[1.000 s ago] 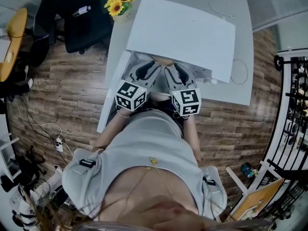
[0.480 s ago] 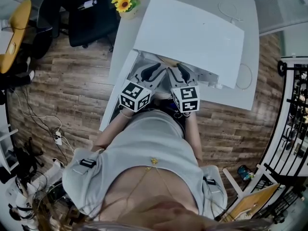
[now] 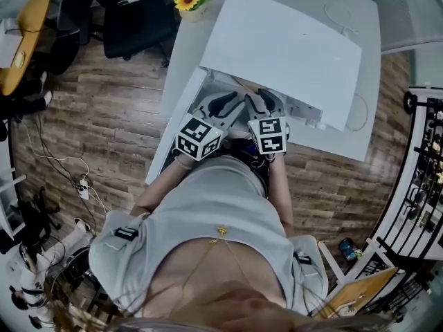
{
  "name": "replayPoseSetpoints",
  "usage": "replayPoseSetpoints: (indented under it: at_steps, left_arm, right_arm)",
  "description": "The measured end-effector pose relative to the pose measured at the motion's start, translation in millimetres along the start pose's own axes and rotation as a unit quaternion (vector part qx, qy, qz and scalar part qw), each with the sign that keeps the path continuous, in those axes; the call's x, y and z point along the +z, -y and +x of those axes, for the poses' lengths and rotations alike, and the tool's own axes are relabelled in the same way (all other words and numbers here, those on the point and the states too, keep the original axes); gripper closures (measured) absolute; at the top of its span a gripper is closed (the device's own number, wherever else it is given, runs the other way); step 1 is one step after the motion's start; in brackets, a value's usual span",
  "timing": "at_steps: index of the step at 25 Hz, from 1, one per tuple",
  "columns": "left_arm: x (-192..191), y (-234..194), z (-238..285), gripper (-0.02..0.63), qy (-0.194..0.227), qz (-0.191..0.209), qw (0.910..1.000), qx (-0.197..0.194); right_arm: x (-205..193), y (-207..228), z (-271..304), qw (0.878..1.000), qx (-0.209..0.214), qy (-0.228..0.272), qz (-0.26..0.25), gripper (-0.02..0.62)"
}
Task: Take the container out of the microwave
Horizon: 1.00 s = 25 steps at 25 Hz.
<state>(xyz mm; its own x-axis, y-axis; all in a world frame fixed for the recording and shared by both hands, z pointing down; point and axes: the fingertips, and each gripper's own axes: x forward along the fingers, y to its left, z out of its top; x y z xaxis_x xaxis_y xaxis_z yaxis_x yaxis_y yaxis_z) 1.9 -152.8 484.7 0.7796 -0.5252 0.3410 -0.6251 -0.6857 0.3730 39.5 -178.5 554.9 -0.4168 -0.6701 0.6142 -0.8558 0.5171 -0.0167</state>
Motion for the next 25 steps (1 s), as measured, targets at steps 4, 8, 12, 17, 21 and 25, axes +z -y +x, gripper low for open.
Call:
replayPoseSetpoints:
  at_steps: [4,8,12,17,21,25]
  left_arm:
    - [-1.2,-4.1,-1.3,0.488,-0.003,0.001,1.0000,0.002]
    - [-0.7,-6.7,-1.9,0.488,-0.002,0.000,1.0000,0.002]
    - [-0.5,-8.8,-0.8,0.488,-0.001,0.000,1.0000,0.003]
    - [-1.4,-10.7,-1.7,0.488,-0.004,-0.002,1.0000,0.008]
    - [-1.7,-12.6,-0.6,0.488,-0.001,-0.007,0.9999,0.013]
    - [0.3,-15.6,-0.8,0.488,0.006,-0.011,0.9997,0.019]
  right_arm:
    - [-11.0,0.8,9.3,1.000,0.002,-0.022,-0.005,0.431]
    - [-19.1,2.7,17.1,0.999,0.002,-0.043,-0.010,0.428]
    - [-26.1,2.9,25.2,0.998,0.006,-0.066,-0.025,0.428]
    - [-30.7,5.1,33.6,0.995,0.009,-0.087,-0.056,0.430]
    - [-34.9,6.5,38.7,0.993,0.019,-0.100,-0.066,0.444]
    - [-40.5,6.1,44.3,0.990,0.029,-0.117,-0.079,0.456]
